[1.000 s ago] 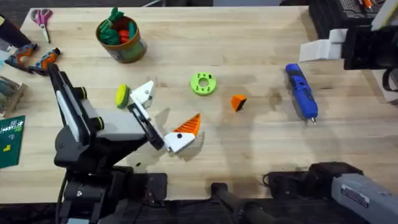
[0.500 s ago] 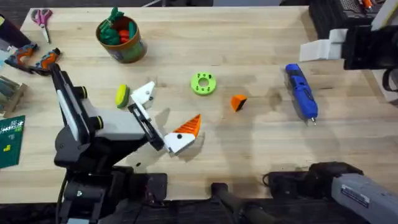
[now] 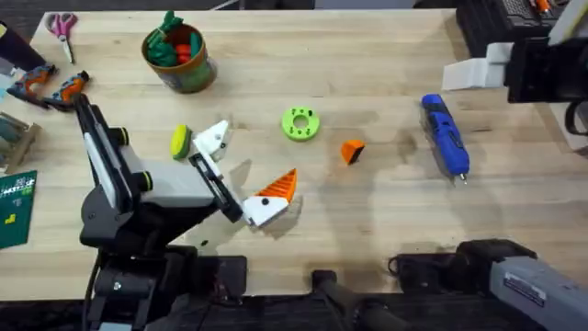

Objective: Pick up the gripper from the table and insert it into the empty holder that is missing its gripper. Then pick up a screw, insert it into the mounting hole, and use the screwdriver to tighten it. Finally, clean up the table by picking up the vegetable and placing it into the bucket.

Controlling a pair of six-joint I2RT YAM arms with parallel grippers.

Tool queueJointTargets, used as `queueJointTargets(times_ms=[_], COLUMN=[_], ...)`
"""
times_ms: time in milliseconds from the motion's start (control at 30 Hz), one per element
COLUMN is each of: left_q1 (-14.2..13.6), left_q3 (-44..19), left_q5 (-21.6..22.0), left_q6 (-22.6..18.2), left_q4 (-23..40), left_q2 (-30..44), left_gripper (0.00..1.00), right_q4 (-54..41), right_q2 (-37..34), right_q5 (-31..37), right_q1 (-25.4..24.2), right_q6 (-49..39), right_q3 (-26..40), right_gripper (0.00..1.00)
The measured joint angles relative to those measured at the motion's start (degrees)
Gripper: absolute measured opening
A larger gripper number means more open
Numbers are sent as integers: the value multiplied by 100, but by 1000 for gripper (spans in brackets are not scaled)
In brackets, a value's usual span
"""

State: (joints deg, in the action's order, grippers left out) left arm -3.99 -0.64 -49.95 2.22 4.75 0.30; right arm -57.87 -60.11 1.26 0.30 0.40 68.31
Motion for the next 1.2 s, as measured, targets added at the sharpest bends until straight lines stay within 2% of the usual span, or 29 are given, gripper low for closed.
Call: queueJointTargets(times_ms=[267,467,600,733,1000,1200], left_q1=[0,0,0,0,0,0], left_q3=[0,0,0,0,0,0], left_q5=[-59,-149,-150,-149,-149,-149], left_q6=[1,2,2,2,2,2], left_q4=[7,17,17,17,17,17], left_q2=[-1,1,-1,2,1,0], left_gripper=[985,986,986,986,986,986], right_q4=[3,-48,-153,-146,-327,-442], right_q2=[2,-37,-344,-820,-1482,-1758], right_q5=[-33,-627,-820,-855,-497,-179], right_q1=[0,104,577,1301,2635,3057], right_q6=[5,-2,52,173,306,306], right_q3=[0,8,20,20,20,20], right_gripper=[994,993,993,994,994,994])
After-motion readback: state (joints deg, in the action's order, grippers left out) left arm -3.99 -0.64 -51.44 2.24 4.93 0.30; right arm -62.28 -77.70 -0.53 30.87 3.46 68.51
